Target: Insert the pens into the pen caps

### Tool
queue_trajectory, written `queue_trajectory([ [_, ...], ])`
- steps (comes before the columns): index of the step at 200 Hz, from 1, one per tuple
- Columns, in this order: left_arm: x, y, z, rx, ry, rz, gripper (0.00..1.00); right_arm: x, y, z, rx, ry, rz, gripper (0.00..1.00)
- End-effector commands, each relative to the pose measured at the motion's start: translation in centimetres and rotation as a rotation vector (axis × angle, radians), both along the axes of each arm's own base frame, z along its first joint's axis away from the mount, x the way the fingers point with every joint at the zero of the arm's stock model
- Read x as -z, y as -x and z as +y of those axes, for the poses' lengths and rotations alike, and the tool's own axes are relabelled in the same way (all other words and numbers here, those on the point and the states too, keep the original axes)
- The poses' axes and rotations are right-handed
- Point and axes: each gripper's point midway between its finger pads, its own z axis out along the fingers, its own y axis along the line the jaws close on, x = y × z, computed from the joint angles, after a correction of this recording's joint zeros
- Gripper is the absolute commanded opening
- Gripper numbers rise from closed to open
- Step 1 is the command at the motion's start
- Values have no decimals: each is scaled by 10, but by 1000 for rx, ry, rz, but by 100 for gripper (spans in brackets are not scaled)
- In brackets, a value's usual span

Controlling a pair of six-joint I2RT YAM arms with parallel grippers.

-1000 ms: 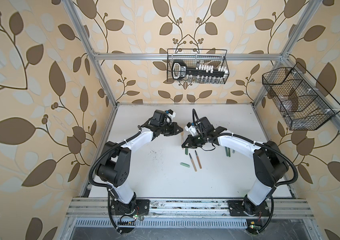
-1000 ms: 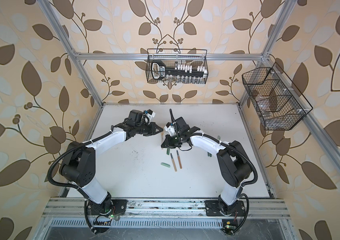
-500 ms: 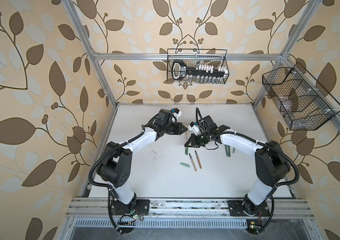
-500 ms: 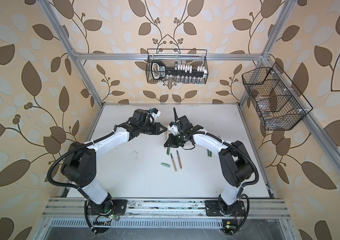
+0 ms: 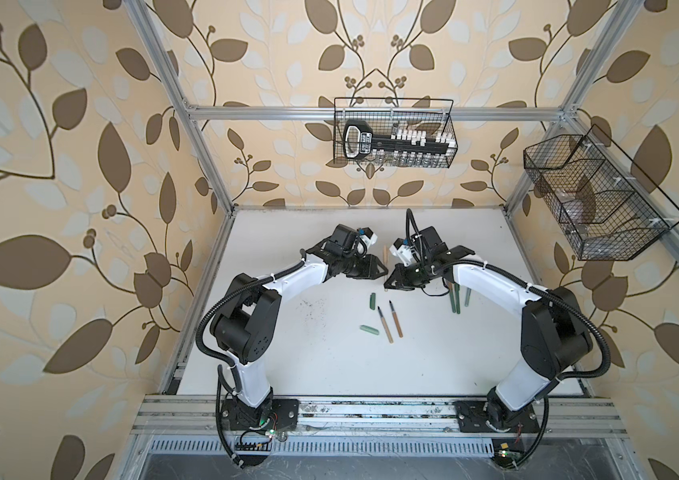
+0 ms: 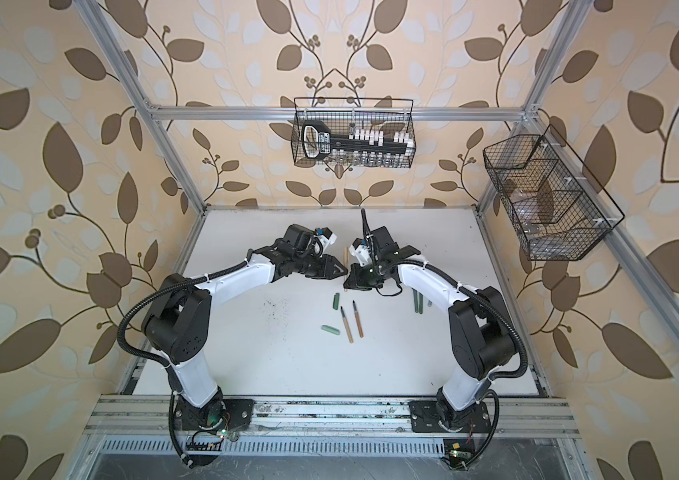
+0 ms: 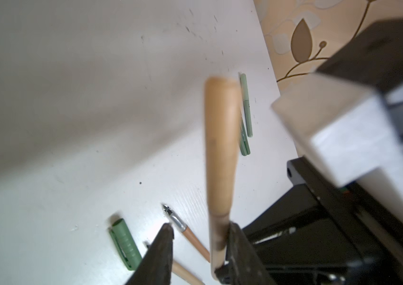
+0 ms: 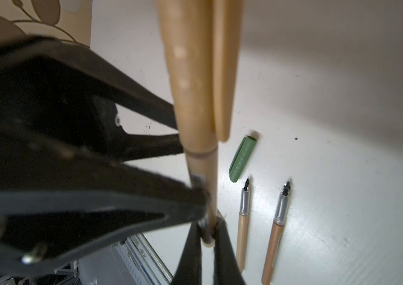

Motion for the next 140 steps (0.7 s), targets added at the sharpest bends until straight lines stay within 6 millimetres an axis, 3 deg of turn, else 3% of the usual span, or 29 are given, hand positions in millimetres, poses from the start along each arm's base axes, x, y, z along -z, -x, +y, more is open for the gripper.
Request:
queue_trajectory([
  [1,-22,-4,-10,16,57,-23,48,-1,3,-9,-25,33,-35,1],
  [45,-48,-16,-13,-13,103,-84,58,-13,5,-14,-70,19,-79,1],
  [85,-77,-23,-21,17,185,-124,57,-35,13,-10,-134,-40,-151,1],
  [118,-95,-18,-35,102,268,-115,49,-45,13,-11,-137,-65,-182,1],
  [140,-99,-17,-38,124,289,-107,35,-52,9,-13,-123,-81,-200,1],
])
